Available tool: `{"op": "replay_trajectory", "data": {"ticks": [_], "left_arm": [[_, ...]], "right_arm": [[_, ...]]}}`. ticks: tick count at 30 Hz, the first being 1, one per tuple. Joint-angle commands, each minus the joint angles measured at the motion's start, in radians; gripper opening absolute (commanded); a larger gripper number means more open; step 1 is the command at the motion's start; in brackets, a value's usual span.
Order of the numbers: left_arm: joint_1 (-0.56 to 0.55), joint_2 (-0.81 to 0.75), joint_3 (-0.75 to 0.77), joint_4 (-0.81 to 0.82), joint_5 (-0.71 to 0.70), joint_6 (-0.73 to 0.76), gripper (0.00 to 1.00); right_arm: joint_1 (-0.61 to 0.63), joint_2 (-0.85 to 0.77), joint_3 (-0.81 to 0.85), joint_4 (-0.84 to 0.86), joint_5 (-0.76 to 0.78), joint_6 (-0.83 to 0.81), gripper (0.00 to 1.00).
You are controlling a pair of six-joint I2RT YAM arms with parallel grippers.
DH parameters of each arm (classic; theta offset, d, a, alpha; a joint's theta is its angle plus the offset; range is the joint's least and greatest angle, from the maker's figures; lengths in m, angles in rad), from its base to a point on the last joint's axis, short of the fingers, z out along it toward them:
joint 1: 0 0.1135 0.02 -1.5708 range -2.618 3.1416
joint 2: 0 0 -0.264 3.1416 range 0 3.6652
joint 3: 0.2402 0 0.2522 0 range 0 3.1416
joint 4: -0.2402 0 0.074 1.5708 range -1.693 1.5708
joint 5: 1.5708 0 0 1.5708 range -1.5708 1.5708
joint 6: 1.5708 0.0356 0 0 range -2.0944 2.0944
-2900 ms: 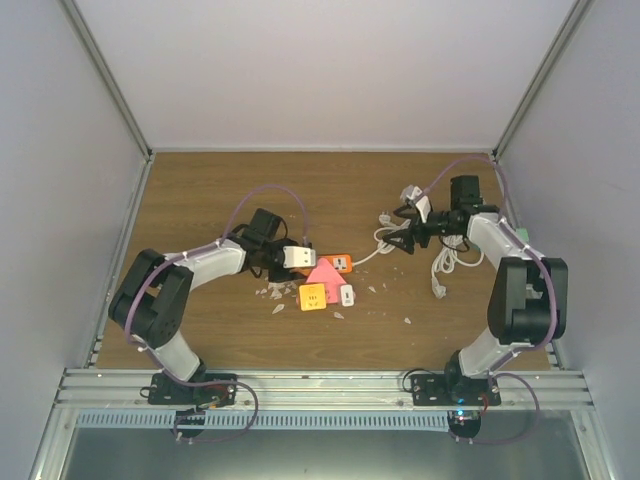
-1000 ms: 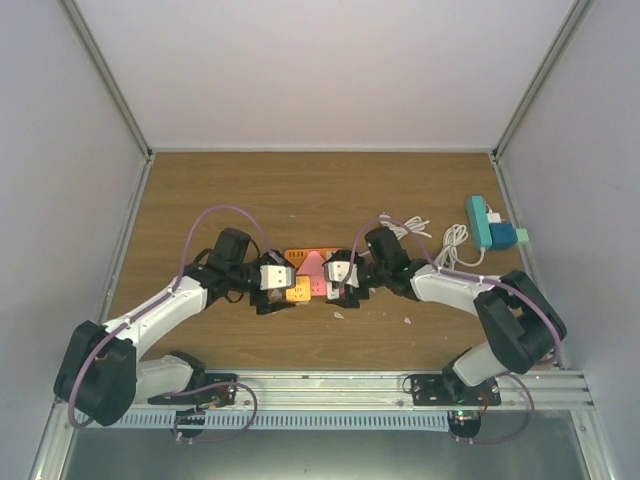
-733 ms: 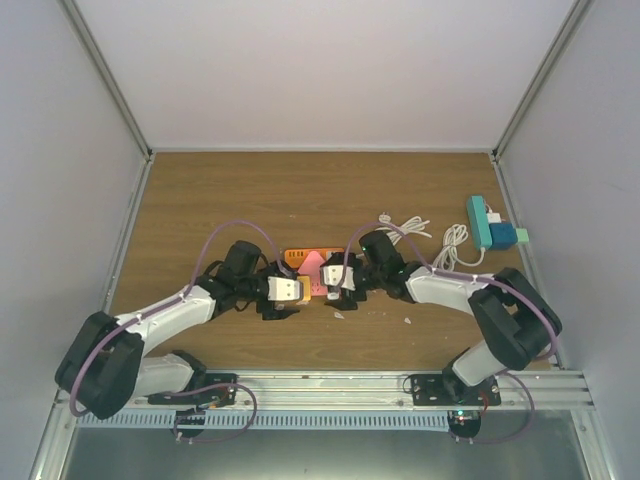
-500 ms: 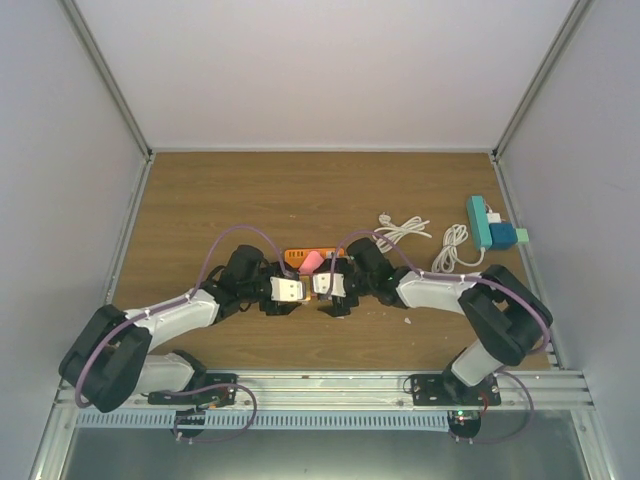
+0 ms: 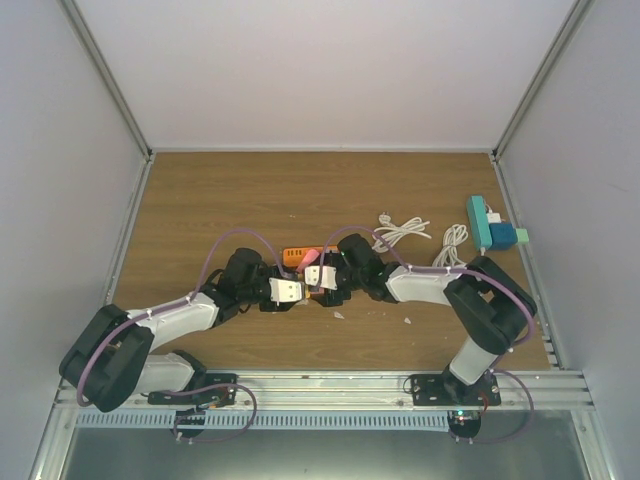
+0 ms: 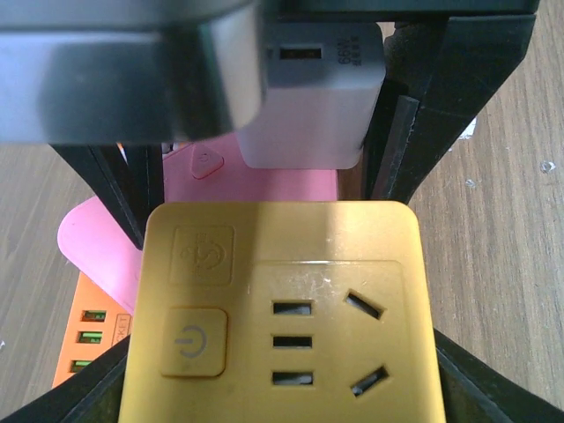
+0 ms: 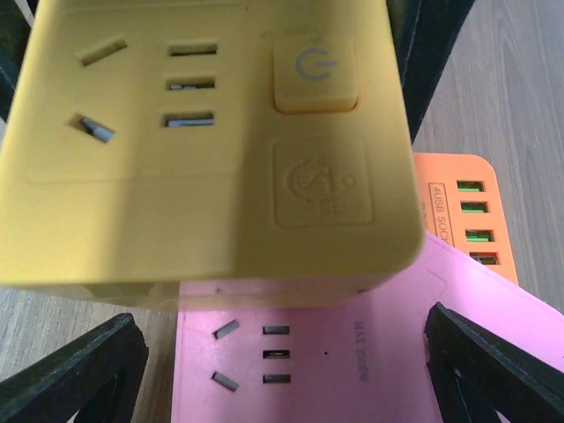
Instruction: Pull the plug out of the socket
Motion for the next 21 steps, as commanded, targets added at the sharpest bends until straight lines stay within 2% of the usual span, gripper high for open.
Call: {"op": "replay_trajectory", "data": {"ticks": [1, 8, 21], "left_arm": [[-0.003, -0.004, 0.028, 0.028, 0.11, -0.025, 0.46], [0.037, -0.001, 0.092, -0.068, 0.269, -0.002, 0.37], [0.024, -0.035, -0.021, 0.126, 0.188, 0.109, 0.33]], "right_arm": [[0.004, 0.046, 0.019, -0.033, 0.065, 0.016, 0.85], [0.004, 0.073, 0.05, -0.082, 0.113, 0.022, 0.77], [0.004, 0.12, 0.07, -0.113, 0.172, 0.03, 0.7]]}}
